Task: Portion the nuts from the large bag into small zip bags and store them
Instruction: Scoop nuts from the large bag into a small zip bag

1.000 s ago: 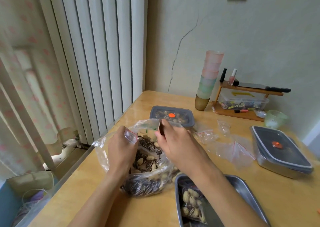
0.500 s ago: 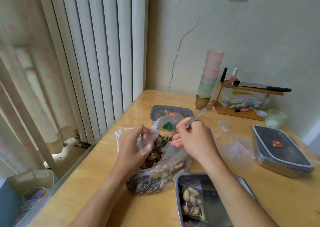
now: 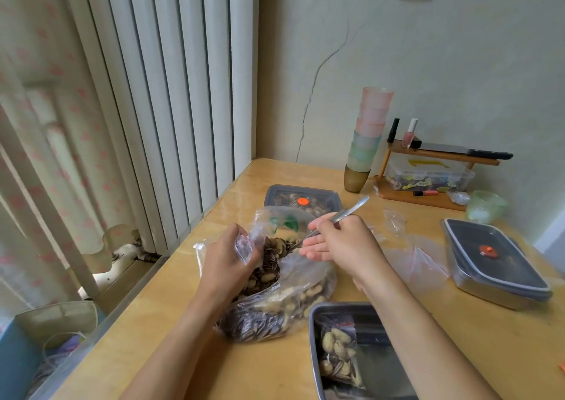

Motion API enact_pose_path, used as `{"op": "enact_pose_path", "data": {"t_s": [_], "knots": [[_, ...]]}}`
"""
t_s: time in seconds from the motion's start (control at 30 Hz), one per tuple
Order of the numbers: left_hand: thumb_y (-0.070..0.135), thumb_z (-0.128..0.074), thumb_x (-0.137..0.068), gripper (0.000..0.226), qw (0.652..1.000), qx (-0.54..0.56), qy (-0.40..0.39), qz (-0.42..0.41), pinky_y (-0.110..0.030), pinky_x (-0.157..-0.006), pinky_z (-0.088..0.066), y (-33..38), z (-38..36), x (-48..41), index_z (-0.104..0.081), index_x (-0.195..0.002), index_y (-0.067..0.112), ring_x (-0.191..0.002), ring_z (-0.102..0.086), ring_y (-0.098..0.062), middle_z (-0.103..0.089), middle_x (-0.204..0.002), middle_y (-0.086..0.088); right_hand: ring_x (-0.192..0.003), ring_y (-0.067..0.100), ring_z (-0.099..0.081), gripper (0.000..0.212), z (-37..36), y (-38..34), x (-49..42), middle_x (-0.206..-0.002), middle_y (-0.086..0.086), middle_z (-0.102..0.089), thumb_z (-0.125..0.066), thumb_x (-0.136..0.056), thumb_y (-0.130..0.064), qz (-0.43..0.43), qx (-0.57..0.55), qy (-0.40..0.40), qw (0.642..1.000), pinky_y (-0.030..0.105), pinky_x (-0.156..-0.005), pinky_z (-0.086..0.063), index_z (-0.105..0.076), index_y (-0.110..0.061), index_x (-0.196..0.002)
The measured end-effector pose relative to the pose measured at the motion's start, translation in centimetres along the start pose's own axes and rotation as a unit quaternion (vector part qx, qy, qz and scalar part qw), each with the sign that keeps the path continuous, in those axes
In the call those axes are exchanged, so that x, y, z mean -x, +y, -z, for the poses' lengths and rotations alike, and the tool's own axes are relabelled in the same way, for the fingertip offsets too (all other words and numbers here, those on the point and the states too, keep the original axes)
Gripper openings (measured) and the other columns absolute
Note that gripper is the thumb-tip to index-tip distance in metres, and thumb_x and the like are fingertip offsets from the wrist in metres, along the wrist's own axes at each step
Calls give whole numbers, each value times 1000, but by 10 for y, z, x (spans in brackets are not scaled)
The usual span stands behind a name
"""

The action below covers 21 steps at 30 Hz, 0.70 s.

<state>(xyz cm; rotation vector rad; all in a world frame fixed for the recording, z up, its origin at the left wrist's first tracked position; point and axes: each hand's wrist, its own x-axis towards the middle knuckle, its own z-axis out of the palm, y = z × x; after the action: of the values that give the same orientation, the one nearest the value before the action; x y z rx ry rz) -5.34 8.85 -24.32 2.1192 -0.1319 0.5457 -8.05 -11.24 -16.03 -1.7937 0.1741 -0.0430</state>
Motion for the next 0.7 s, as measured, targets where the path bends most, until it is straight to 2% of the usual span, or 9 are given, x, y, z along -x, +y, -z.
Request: {"op": "enact_pose_path", "data": {"t_s": [0.1, 0.2, 0.27, 0.4, 0.47, 0.53, 0.6, 0.7], "knots": [[33, -71, -96, 28, 1000, -1, 19, 18, -22, -54, -40, -1, -1, 1, -52, -86, 15, -62, -55, -9, -61, -67, 5, -75, 26, -79, 27, 3, 0, 0, -90, 20, -77, -44, -108, -13, -14, -26, -4, 1000, 29, -65, -64, -67, 2, -109], [23, -73, -94, 23, 996, -37, 58, 63, -41, -60, -49, -12, -1, 0, -51, -91, 15, -68, -59, -20, -62, -73, 5, -76, 27, -79, 28, 7, 0, -1, -90, 22, -77, -42, -109, -11, -27, -39, 0, 999, 30, -68, -65, -66, 3, -109], [16, -74, -90, 23, 991, -78, 73, 78, -43, -62, -48, -16, 0, 0, -51, -93, 14, -72, -56, -23, -61, -78, 0, -76, 27, -79, 28, 8, 0, -1, -90, 22, -77, -43, -110, -12, -29, -41, 1, 999, 30, -68, -65, -66, 3, -108], [18, -82, -79, 35, 988, -128, 79, 19, -38, -71, -44, -15, 4, 1, -53, -98, 17, -88, -48, -22, -52, -98, 0, -76, 27, -79, 27, 11, 0, -1, -89, 21, -77, -47, -110, -16, -30, -36, 6, 999, 30, -68, -64, -68, 1, -107], [23, -84, -77, 40, 988, -136, 46, -58, -34, -71, -43, -10, 5, 4, -51, -99, 21, -88, -47, -19, -52, -96, 5, -75, 27, -79, 27, 13, -1, -2, -87, 20, -77, -48, -109, -17, -27, -25, 10, 999, 31, -68, -63, -69, 0, -107], [33, -81, -81, 39, 986, -118, -26, -117, -28, -70, -41, -5, 6, 9, -48, -101, 26, -88, -48, -14, -56, -96, 10, -74, 28, -79, 28, 16, -3, -2, -85, 18, -77, -48, -109, -21, -23, -10, 15, 1000, 30, -67, -62, -70, -2, -107], [43, -77, -84, 41, 982, -106, -91, -129, -28, -71, -43, -3, 6, 14, -44, -106, 31, -88, -49, -11, -57, -96, 12, -73, 28, -78, 33, 19, -5, -1, -83, 17, -77, -48, -109, -28, -20, 2, 20, 1000, 30, -64, -61, -70, -4, -104], [52, -75, -82, 45, 976, -150, -111, -111, -32, -69, -46, -3, 5, 16, -43, -105, 29, -81, -49, -12, -55, -84, 11, -66, 26, -76, 42, 21, -6, -2, -78, 15, -77, -45, -110, -38, -14, 15, 42, 999, 29, -57, -58, -71, -7, -99]]}}
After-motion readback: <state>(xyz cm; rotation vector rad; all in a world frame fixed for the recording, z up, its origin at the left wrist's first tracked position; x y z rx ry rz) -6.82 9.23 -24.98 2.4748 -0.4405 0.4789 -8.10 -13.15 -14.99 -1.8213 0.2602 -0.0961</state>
